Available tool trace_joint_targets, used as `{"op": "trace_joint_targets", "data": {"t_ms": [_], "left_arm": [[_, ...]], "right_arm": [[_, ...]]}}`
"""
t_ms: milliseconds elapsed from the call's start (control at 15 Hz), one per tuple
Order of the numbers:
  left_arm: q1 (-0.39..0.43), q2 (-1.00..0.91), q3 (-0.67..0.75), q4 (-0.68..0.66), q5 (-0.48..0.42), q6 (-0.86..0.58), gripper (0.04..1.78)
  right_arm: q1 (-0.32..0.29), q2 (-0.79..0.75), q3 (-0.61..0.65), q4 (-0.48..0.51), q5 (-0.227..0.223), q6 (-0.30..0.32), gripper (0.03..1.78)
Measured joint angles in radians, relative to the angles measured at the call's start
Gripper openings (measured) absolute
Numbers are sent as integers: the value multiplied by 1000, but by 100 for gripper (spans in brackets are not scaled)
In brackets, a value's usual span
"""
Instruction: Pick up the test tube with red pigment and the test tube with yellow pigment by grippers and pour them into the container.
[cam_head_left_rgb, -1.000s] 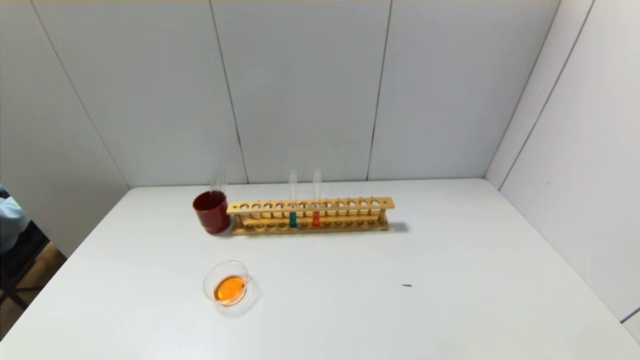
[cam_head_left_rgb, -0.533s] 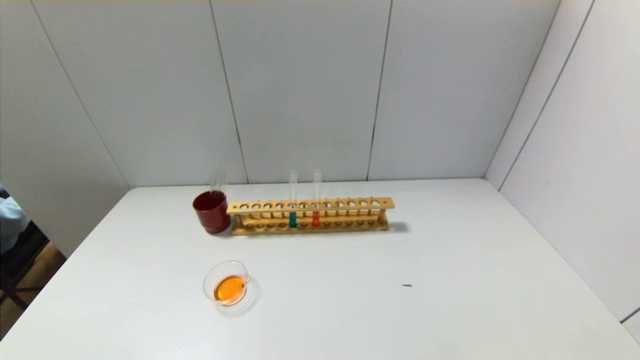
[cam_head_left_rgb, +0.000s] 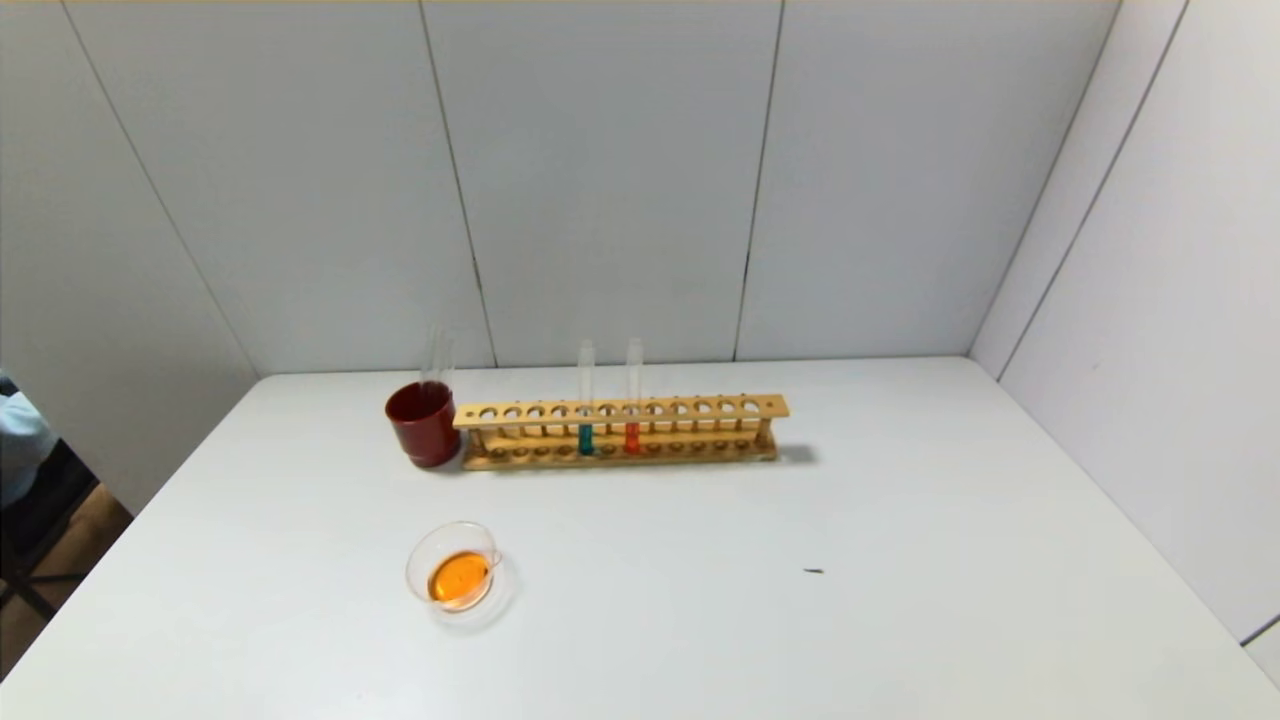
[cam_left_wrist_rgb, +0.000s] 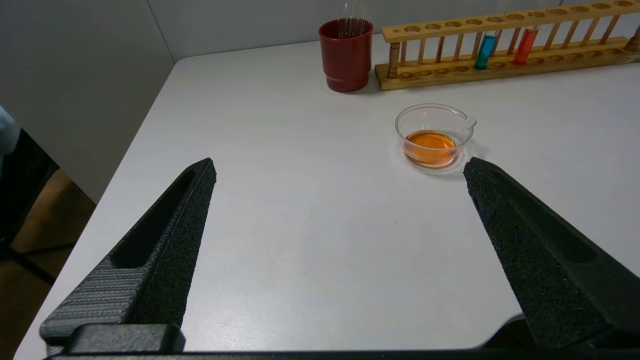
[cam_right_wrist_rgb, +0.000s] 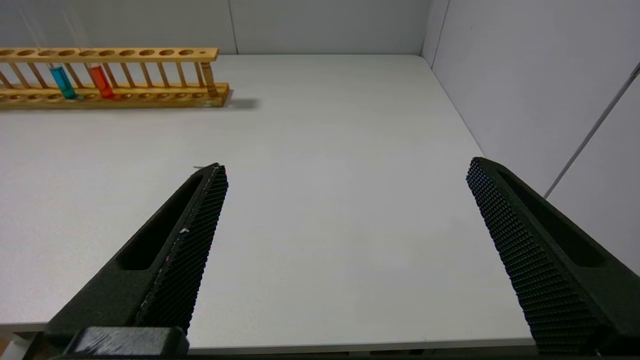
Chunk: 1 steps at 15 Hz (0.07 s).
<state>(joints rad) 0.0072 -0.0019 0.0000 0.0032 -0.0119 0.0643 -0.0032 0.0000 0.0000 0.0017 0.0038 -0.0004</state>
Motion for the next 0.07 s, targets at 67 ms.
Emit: {"op": "trace_joint_targets", "data": {"t_ms": [67], "left_arm": [[0,0,0,0,0,0,175]], "right_arm": [[0,0,0,0,0,-1,175]]}}
